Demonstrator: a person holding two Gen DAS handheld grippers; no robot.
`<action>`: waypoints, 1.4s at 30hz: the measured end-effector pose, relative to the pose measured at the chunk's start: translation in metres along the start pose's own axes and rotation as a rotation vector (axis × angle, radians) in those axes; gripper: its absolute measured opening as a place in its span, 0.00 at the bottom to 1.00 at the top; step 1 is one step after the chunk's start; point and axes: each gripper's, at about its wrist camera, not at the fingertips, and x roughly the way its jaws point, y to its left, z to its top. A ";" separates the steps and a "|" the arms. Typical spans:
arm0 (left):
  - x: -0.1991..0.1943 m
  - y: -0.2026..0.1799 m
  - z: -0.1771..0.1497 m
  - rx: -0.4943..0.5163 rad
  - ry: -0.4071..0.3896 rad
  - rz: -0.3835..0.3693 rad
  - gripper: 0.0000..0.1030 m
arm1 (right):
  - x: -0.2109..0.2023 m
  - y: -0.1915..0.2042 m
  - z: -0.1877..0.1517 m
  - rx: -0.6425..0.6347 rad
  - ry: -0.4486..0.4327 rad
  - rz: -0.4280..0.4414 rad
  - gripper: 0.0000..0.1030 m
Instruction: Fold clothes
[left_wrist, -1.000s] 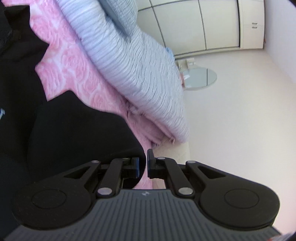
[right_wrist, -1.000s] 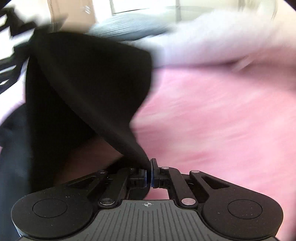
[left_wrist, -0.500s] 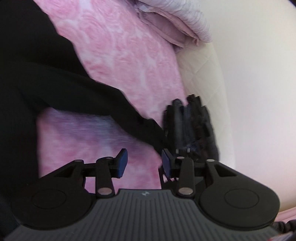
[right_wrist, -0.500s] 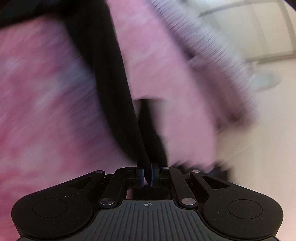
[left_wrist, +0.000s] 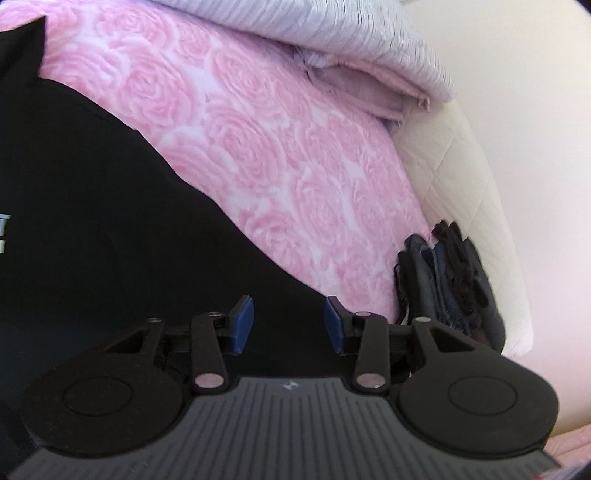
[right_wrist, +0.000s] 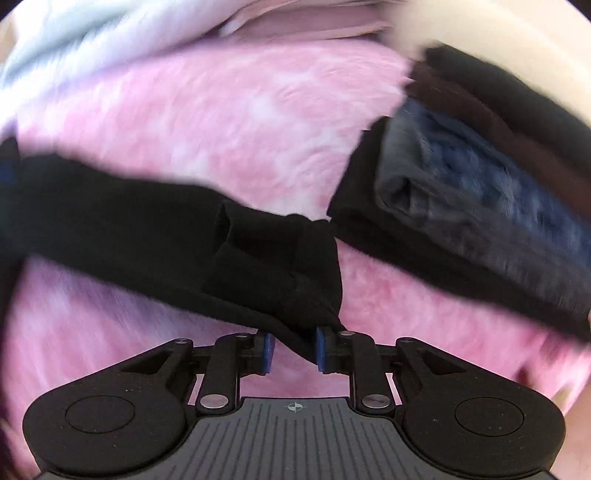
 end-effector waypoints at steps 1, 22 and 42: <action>0.006 0.001 -0.003 0.019 0.027 0.018 0.39 | -0.003 -0.006 0.002 0.081 -0.003 0.028 0.21; 0.075 -0.036 -0.042 0.331 0.159 0.102 0.39 | -0.039 -0.044 0.018 0.318 -0.130 -0.083 0.70; 0.082 -0.061 -0.061 0.477 0.123 0.117 0.39 | -0.046 0.001 0.080 -0.027 -0.226 -0.196 0.14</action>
